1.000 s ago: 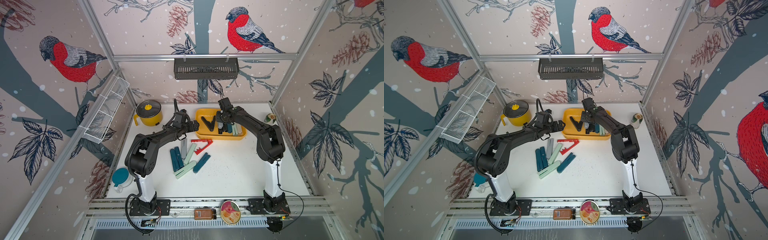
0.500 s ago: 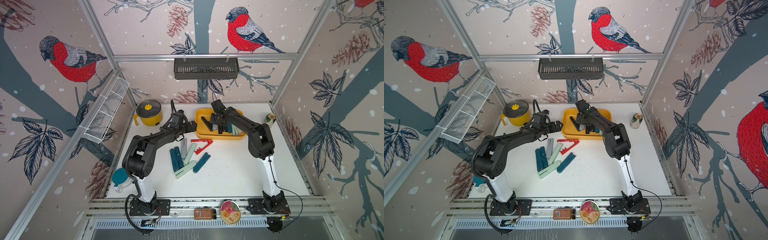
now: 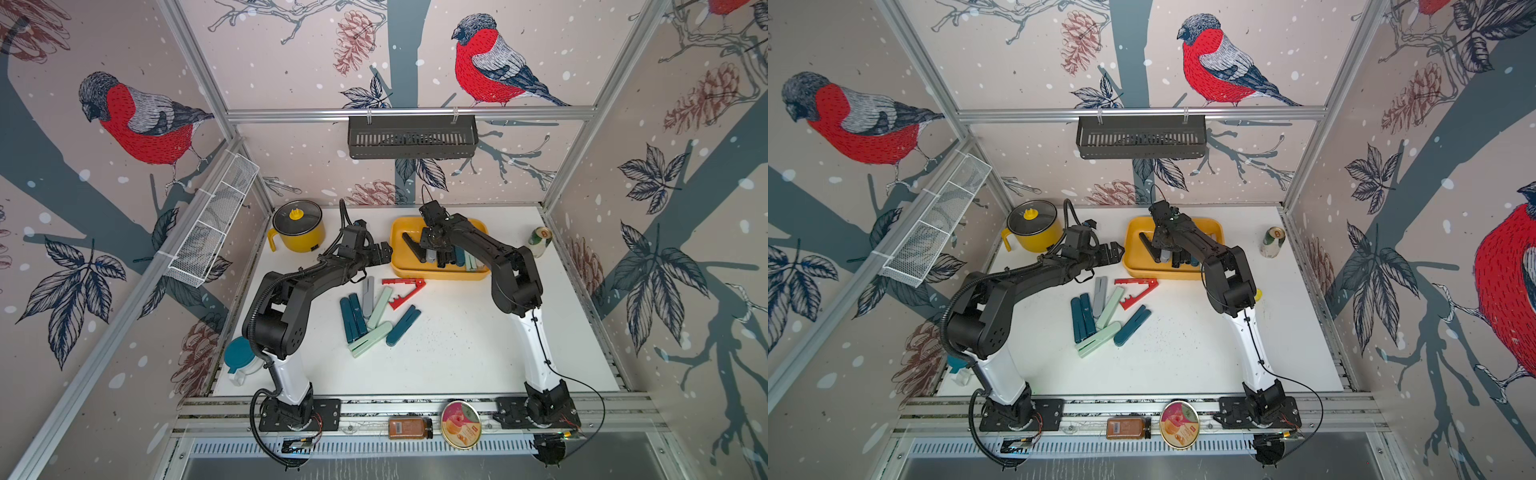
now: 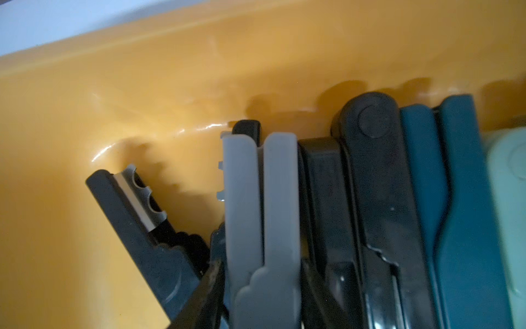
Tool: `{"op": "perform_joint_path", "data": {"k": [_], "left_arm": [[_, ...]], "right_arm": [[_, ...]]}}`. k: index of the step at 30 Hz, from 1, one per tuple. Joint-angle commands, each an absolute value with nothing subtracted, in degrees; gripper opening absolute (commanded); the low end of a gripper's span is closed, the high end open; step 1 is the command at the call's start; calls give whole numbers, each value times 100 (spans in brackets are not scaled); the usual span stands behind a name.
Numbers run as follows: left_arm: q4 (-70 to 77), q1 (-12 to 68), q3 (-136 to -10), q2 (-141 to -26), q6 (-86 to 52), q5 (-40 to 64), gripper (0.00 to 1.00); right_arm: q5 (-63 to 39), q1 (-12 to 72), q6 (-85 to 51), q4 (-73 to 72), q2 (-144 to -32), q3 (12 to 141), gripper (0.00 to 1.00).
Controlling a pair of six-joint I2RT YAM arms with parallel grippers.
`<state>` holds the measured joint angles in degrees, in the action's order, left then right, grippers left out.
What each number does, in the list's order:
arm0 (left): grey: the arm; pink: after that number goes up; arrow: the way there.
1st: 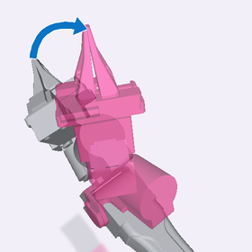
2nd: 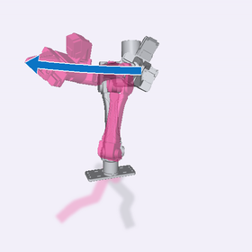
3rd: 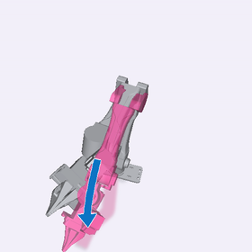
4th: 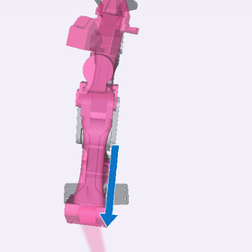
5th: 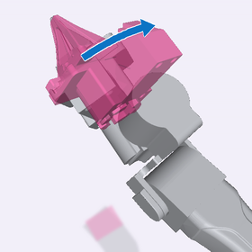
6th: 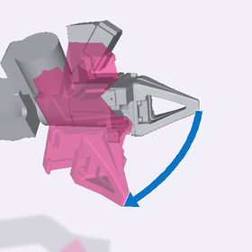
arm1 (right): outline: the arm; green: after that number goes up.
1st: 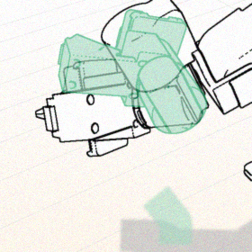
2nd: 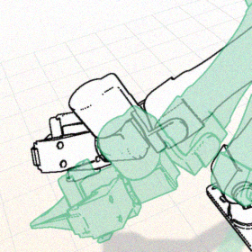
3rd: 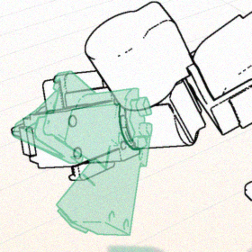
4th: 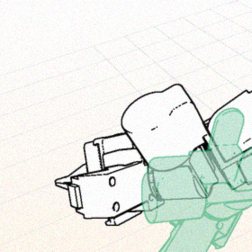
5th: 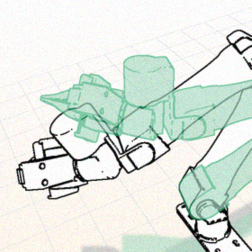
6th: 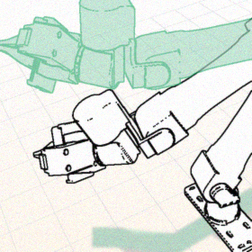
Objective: Put the pruning pliers into the storage box
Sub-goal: Place the pruning pliers in the storage box.
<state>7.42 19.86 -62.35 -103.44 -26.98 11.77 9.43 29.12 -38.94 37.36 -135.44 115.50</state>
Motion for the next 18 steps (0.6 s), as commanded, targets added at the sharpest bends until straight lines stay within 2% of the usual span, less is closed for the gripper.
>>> {"op": "perform_joint_path", "data": {"k": [1, 18], "left_arm": [[912, 1969, -6240, -10328, -2619, 1196, 97], [837, 1971, -6320, -10324, -2617, 1196, 97]], "right_arm": [[1195, 2896, -3867, 3934, -13637, 11647, 47], [1567, 2942, -3683, 4158, -13573, 11930, 47]]}}
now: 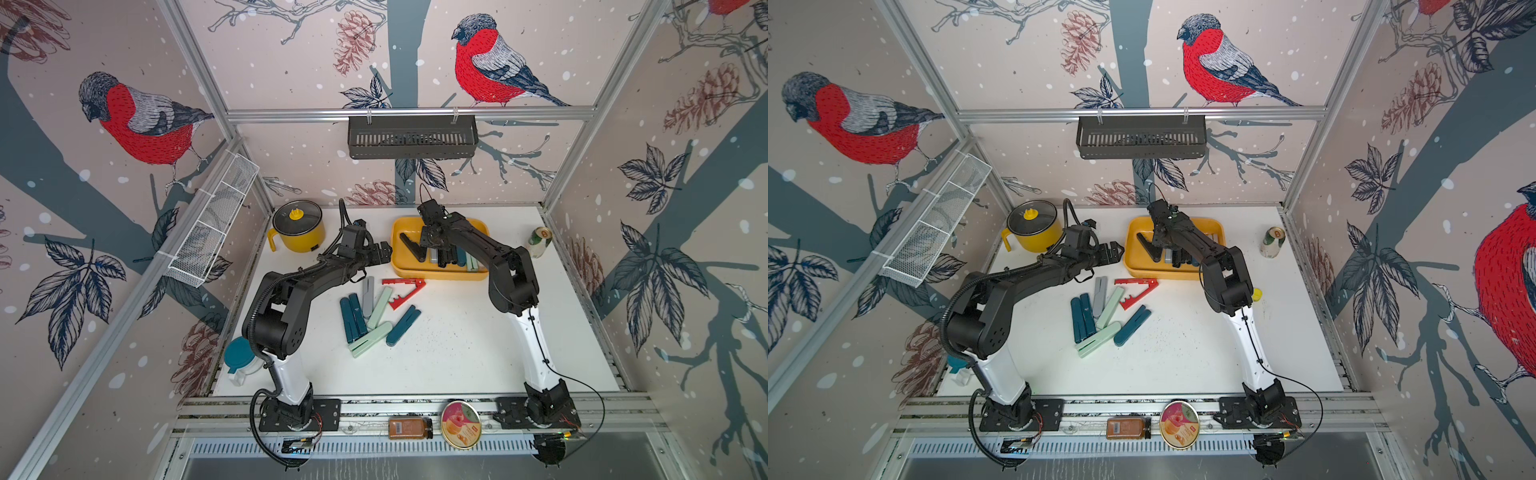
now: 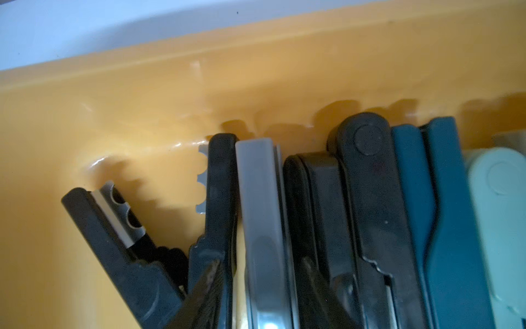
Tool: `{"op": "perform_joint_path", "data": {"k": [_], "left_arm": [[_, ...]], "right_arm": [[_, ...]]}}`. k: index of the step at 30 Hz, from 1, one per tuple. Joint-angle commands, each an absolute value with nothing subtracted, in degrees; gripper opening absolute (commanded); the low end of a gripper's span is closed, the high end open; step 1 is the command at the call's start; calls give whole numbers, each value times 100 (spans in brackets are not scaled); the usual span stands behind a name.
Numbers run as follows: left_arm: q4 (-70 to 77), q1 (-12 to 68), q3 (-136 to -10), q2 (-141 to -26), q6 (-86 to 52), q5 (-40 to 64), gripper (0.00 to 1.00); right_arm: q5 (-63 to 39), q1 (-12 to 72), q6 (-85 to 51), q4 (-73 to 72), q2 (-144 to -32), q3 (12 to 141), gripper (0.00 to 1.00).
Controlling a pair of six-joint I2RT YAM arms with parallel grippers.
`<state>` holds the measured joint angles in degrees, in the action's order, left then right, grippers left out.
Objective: Put the pruning pliers into the storage box
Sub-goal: Place the pruning pliers in the storage box, then pick up the pruning pliers from the storage box.
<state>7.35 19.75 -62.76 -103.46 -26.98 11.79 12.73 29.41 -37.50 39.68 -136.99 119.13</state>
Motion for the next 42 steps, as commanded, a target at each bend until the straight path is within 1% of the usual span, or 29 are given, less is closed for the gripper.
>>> {"op": "perform_joint_path", "data": {"k": [1, 7, 11, 13, 15, 21, 25, 28, 32, 36, 42], "left_arm": [[836, 1969, -6320, -10316, -2617, 1195, 97], [870, 2008, -6327, -10234, -2597, 1182, 97], [821, 2175, -6354, -10158, -2521, 987, 97], [698, 2286, -6432, -10125, -2448, 800, 97], [585, 2395, -6534, -10109, -2376, 668, 97], [264, 2716, -7010, -10252, -2180, 611, 96], [-204, 2985, -7637, -10687, -1982, 655, 94], [-781, 3179, -8290, -11194, -1893, 559, 92], [-1313, 3349, -8995, -11769, -1924, 480, 91], [-1559, 3390, -9410, -12171, -2065, 427, 92], [-1962, 3410, -10150, -12826, -2135, 244, 91]], "right_arm": [[1582, 2937, -3681, 4128, -13530, 11918, 47], [1670, 2950, -3587, 4003, -13283, 11829, 47], [1679, 2912, -3553, 3870, -13079, 11603, 47], [1705, 2917, -3526, 3690, -12883, 11367, 47], [1681, 2901, -3486, 3480, -12673, 11120, 50], [1607, 2750, -3364, 2823, -11909, 10140, 53], [1463, 2488, -3288, 2428, -11360, 9374, 56], [1476, 2299, -3187, 2220, -11021, 8848, 61], [1435, 2089, -3006, 1934, -10615, 8222, 67], [1413, 1896, -2860, 1774, -10360, 7847, 72], [1185, 1629, -2758, 1583, -10156, 7467, 73]]}}
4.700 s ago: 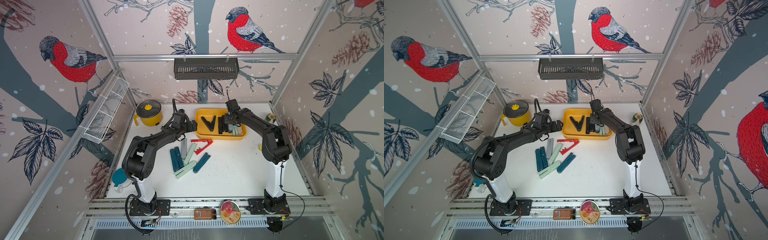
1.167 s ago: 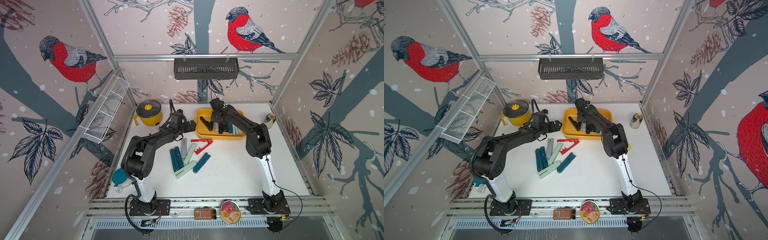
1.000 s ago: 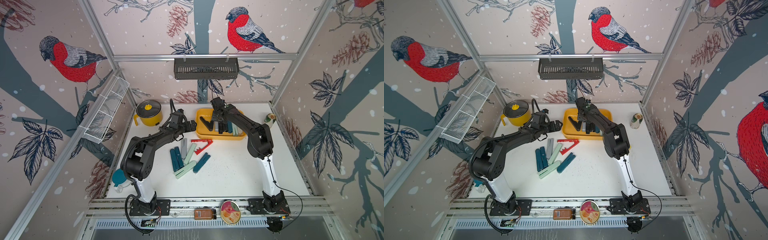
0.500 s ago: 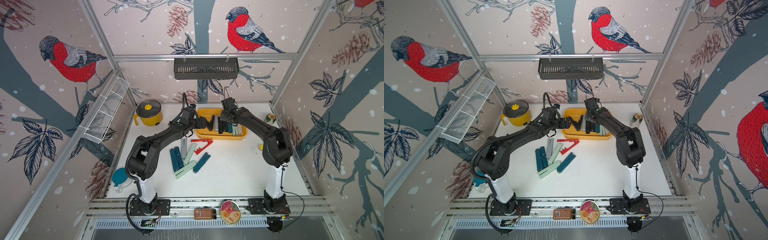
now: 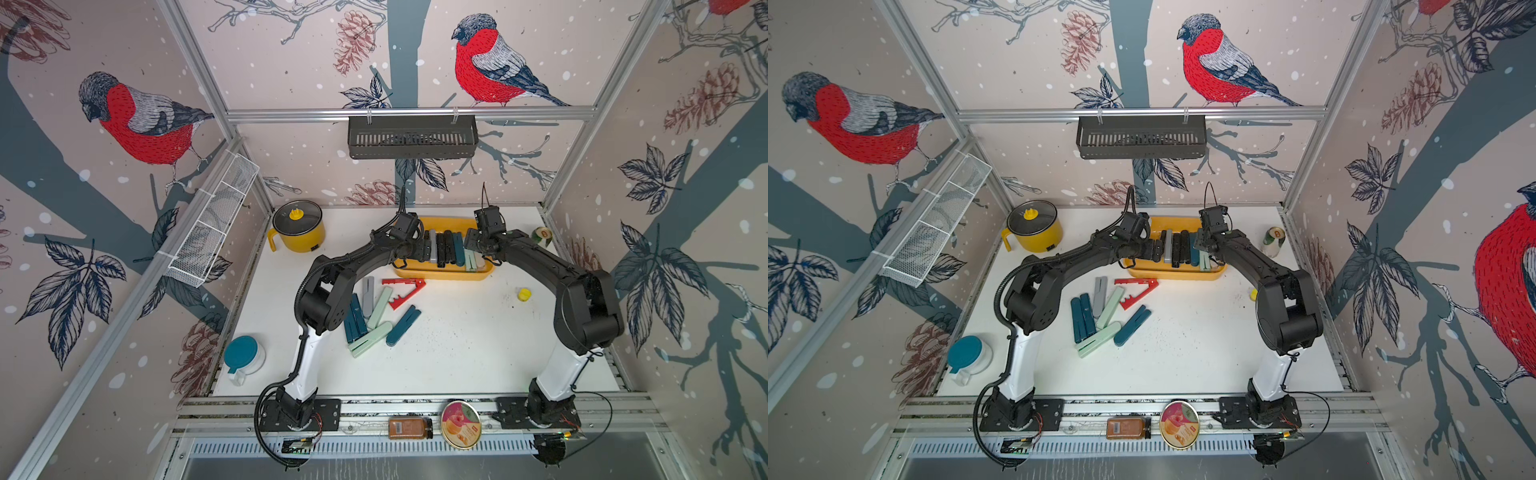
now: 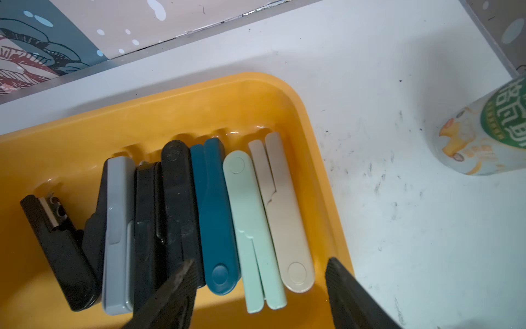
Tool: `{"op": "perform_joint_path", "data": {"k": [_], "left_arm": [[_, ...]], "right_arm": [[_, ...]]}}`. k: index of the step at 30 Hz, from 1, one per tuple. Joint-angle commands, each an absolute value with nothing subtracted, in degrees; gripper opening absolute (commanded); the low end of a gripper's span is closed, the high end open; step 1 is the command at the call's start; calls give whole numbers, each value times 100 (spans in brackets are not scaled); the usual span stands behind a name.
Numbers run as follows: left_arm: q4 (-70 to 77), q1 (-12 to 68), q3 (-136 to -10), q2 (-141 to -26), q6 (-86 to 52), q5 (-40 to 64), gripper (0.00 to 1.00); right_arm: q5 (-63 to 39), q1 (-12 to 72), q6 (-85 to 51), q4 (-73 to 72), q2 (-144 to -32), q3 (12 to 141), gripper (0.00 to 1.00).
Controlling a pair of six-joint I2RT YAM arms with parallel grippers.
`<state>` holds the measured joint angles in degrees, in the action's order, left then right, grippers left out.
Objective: Put the pruning pliers into the storage box
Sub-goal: Pick up the pruning pliers from the storage box.
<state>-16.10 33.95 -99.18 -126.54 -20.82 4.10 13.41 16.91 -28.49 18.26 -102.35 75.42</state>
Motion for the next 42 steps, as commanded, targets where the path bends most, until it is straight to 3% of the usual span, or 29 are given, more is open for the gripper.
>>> {"op": "perform_joint_path", "data": {"k": [1, 12, 28, 42], "left_arm": [[-2027, 3410, -10283, -12939, -2137, 202, 91], [-2803, 3409, -11867, -14058, -2116, -440, 89], [-2849, 3346, -11826, -14041, -2149, -803, 82], [-2795, 3344, -12255, -14383, -1980, -1256, 95]], "right_arm": [[1150, 1588, -2736, 1558, -10141, 7424, 73], [910, 1206, -2653, 1459, -9961, 7138, 74], [747, 958, -2614, 1485, -10011, 7195, 75], [622, 949, -2646, 1538, -10123, 7284, 75]]}}
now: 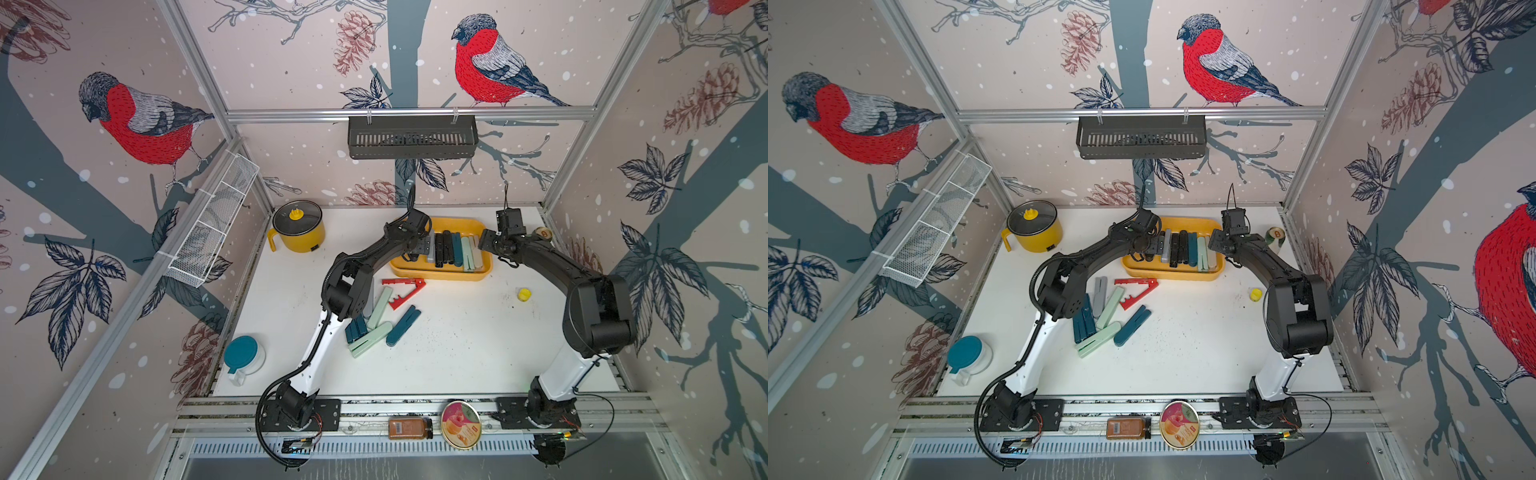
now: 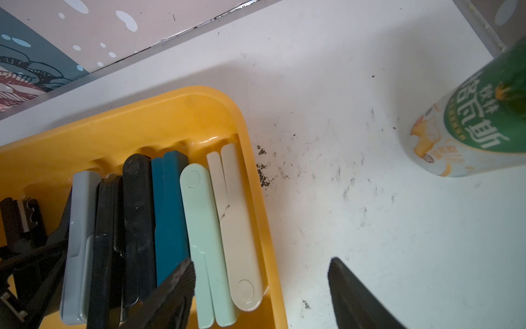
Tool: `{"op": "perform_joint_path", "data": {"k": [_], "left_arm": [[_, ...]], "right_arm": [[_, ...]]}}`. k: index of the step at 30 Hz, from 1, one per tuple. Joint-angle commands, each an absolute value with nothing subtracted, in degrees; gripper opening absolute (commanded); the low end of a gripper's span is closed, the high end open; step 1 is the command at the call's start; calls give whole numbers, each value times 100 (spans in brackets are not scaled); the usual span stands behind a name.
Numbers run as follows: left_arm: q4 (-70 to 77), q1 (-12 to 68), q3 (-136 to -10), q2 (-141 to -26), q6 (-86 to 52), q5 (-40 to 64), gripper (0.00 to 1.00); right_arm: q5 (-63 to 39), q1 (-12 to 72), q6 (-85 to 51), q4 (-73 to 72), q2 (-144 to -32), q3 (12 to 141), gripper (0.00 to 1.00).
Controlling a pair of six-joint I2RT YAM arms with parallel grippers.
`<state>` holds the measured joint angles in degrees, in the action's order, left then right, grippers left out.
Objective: Put the pruning pliers into the storage box
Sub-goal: Pick up the pruning pliers from the storage box.
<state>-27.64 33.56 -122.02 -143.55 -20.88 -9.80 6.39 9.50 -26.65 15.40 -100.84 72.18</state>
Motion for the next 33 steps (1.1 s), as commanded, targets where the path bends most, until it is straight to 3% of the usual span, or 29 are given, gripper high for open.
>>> {"op": "perform_joint_path", "data": {"k": [1, 6, 12, 24, 33], "left_arm": [[-2736, 3348, -12255, -14388, -1954, -1280, 96], [-2480, 3348, -12254, -14447, -1785, -1414, 96], [-2405, 3344, -12276, -14493, -1749, -1372, 82], [-2536, 3324, -12159, -14288, -1666, -1191, 0], [-2116, 3245, -11552, -13832, -1820, -573, 0]], "right_arm": [[610, 950, -2652, 1546, -10149, 7301, 75], [621, 949, -2648, 1591, -10188, 7323, 75], [694, 951, -2654, 1635, -10210, 7313, 74], [767, 940, -2686, 1584, -10352, 7269, 74], [799, 937, -2688, 1506, -10206, 7069, 74]]}}
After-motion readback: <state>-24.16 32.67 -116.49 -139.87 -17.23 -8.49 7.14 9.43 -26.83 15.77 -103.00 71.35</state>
